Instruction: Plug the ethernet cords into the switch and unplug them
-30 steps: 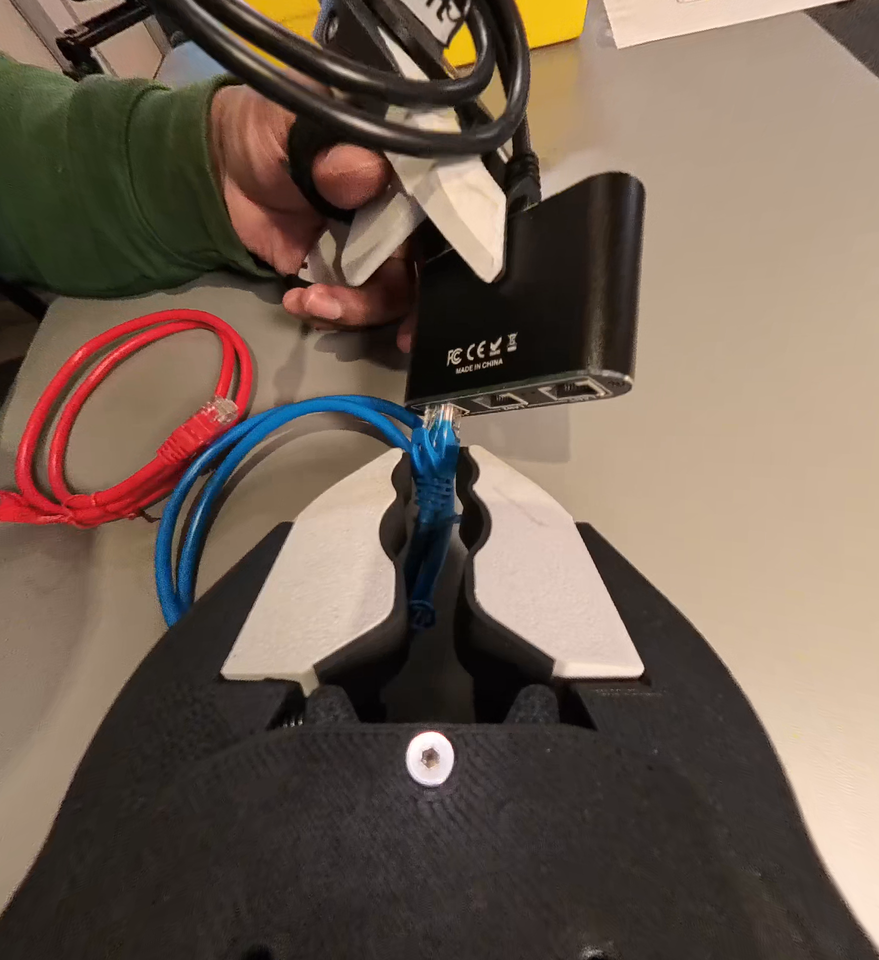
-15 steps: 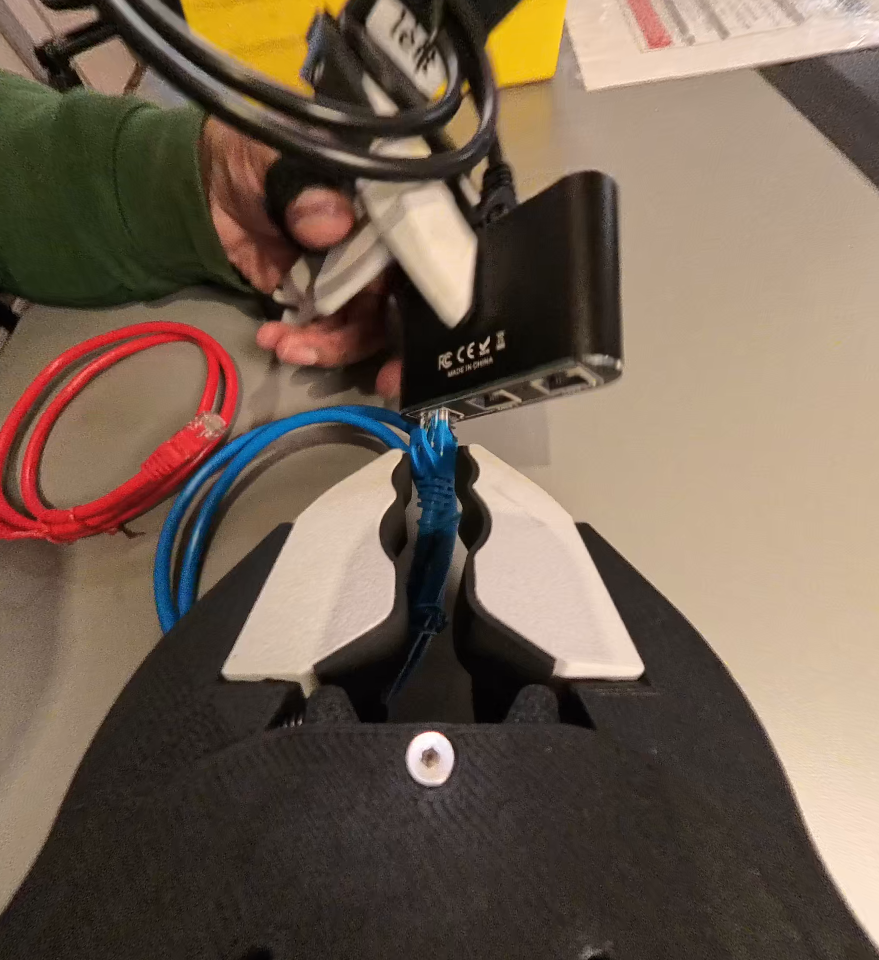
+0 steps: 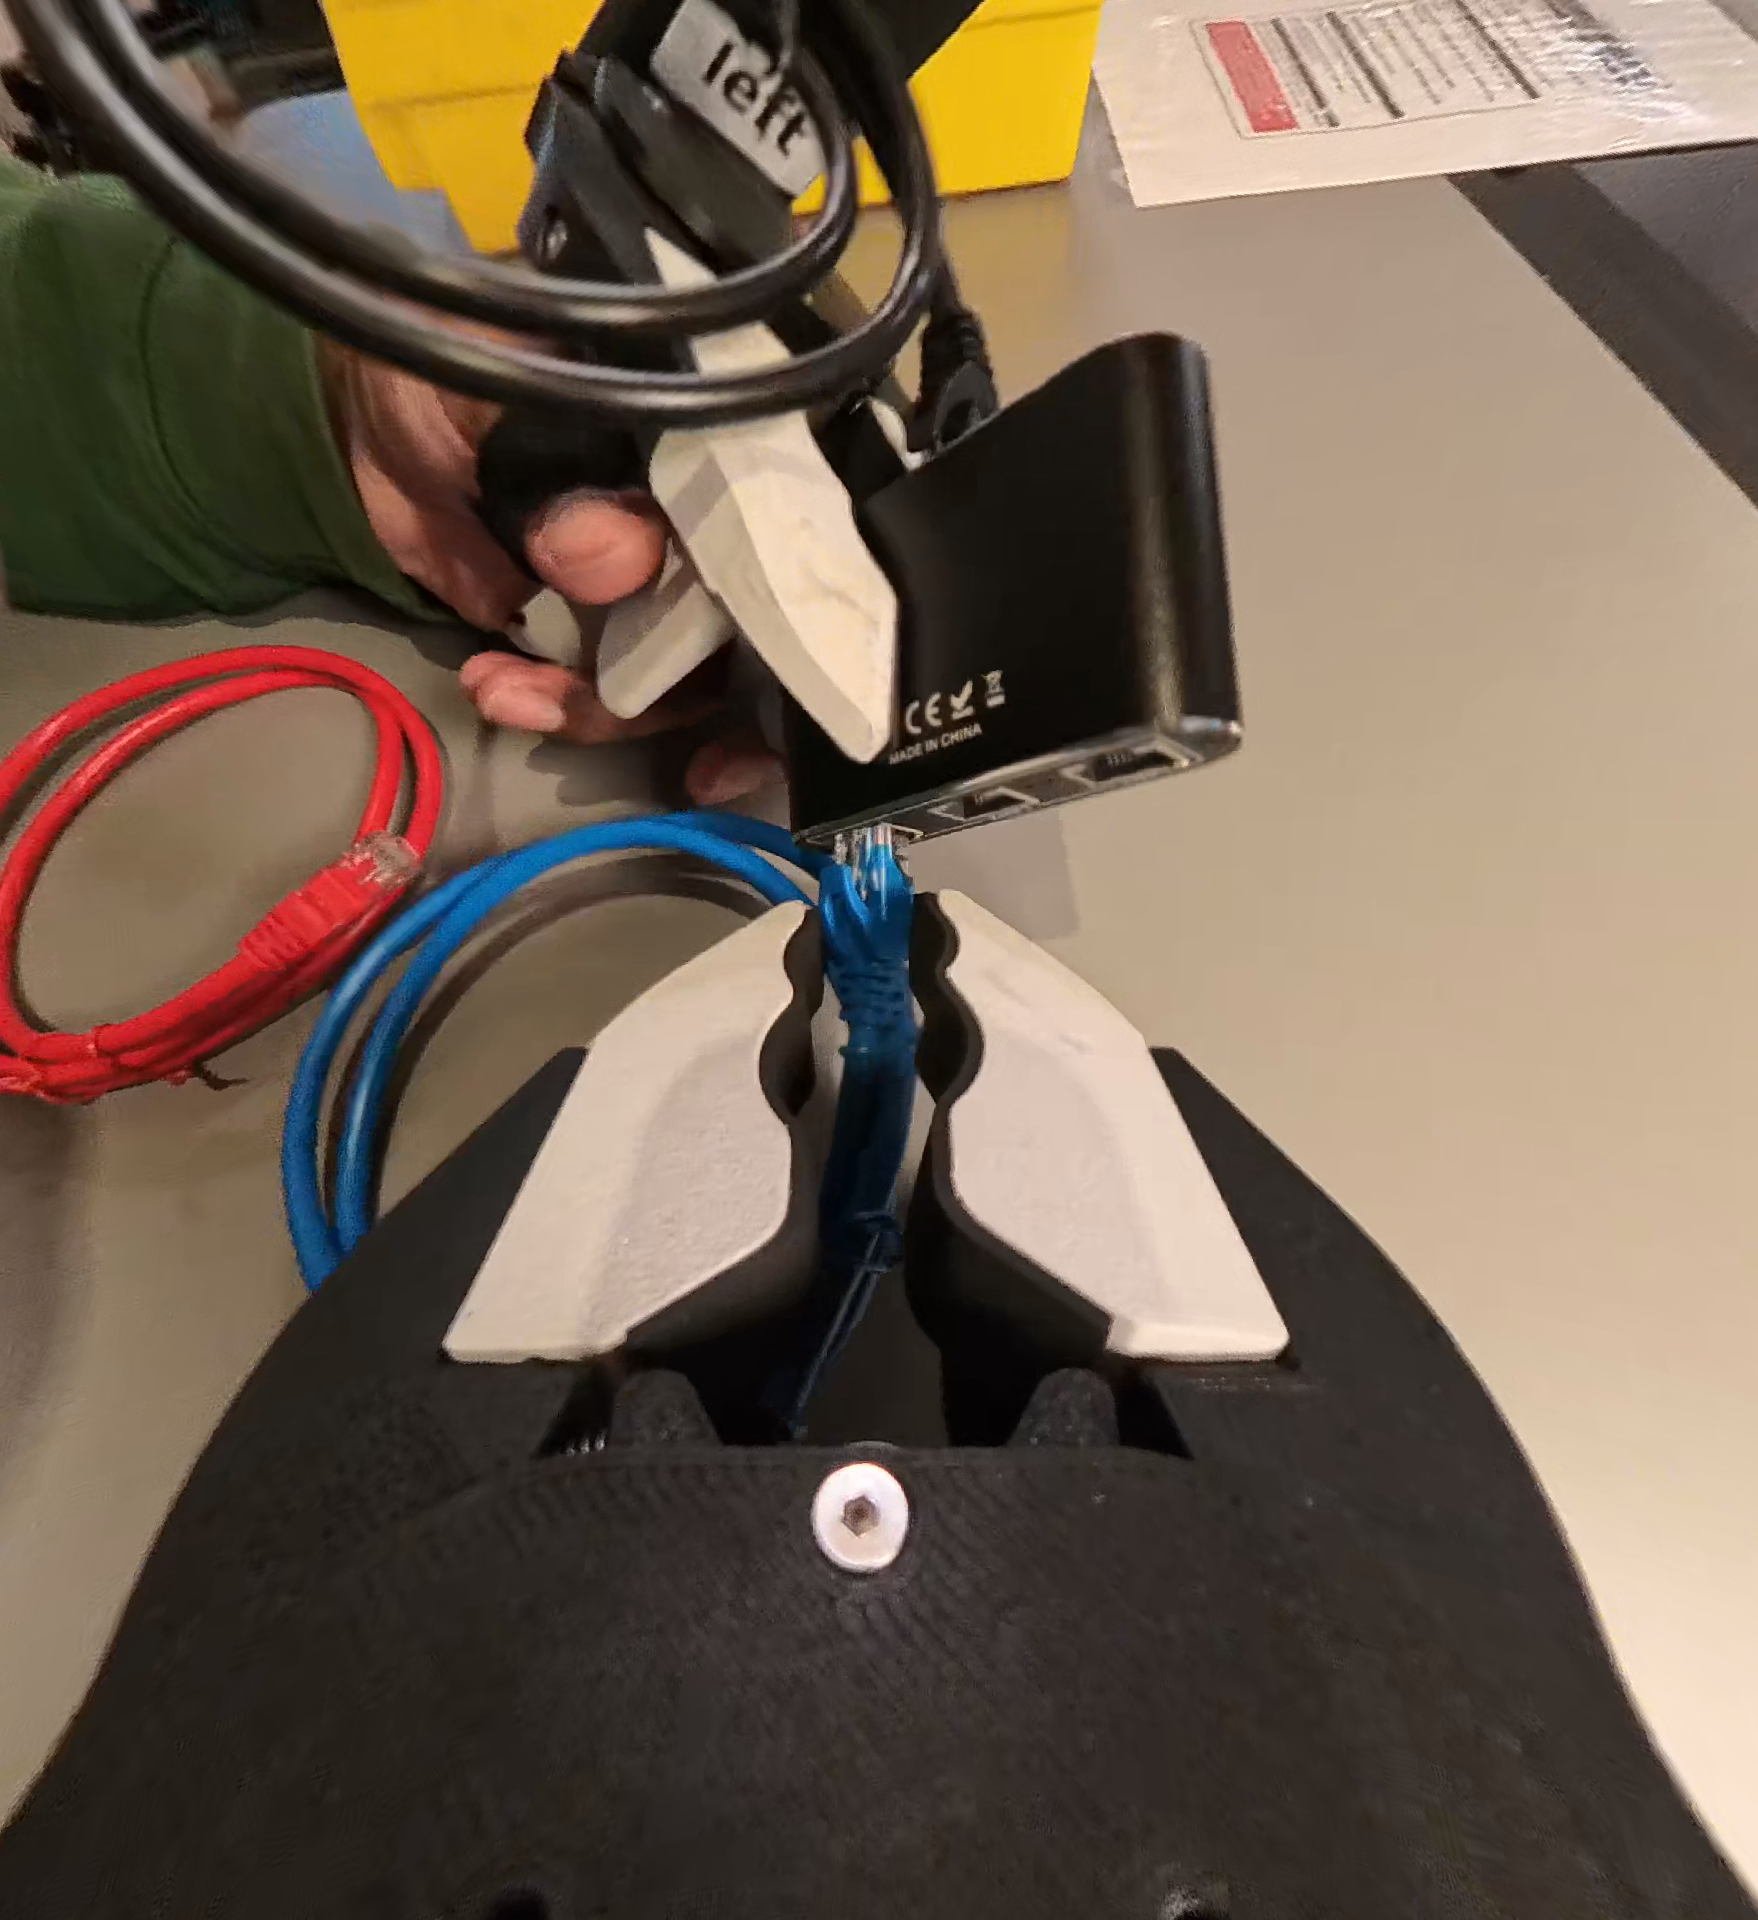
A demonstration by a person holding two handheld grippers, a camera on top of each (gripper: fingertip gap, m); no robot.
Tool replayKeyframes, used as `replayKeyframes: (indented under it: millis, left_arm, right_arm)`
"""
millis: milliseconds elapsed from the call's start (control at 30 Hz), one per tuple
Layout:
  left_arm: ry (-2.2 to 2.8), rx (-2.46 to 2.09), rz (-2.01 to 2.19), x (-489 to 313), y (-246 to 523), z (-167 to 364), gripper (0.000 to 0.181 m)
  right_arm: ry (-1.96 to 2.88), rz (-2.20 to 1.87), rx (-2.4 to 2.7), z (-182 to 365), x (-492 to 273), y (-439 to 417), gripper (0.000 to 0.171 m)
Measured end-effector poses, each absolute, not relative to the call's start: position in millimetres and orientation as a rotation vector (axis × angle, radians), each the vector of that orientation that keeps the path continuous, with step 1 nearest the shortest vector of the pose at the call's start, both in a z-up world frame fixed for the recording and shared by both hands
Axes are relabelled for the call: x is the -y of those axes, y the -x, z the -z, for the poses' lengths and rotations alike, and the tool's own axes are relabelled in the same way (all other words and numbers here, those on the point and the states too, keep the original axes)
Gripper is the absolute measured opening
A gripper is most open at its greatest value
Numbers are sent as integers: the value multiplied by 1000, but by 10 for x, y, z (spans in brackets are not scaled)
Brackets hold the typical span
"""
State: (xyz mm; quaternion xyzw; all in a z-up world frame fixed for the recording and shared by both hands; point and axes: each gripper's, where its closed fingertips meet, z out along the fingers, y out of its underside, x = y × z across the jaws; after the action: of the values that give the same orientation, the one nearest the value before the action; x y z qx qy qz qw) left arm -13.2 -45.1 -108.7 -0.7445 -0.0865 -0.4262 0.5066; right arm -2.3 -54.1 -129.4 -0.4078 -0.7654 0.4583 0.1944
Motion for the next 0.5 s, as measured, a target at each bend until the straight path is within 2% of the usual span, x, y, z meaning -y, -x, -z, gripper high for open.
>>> replayKeyframes:
  millis: [33,200,500]
  left_arm:
    - [1803,207,1023,450,125,1096,25]
    - [1816,174,1047,455,8,1101,22]
    - [1819,141,1076,472,-54,1092,23]
  right_arm:
    - [1157,-1291,2129,1275,516,34,15]
    - [1130,-1355,2089,1110,412,23,16]
    - [1073,-1342,2188,1188,506,-62,16]
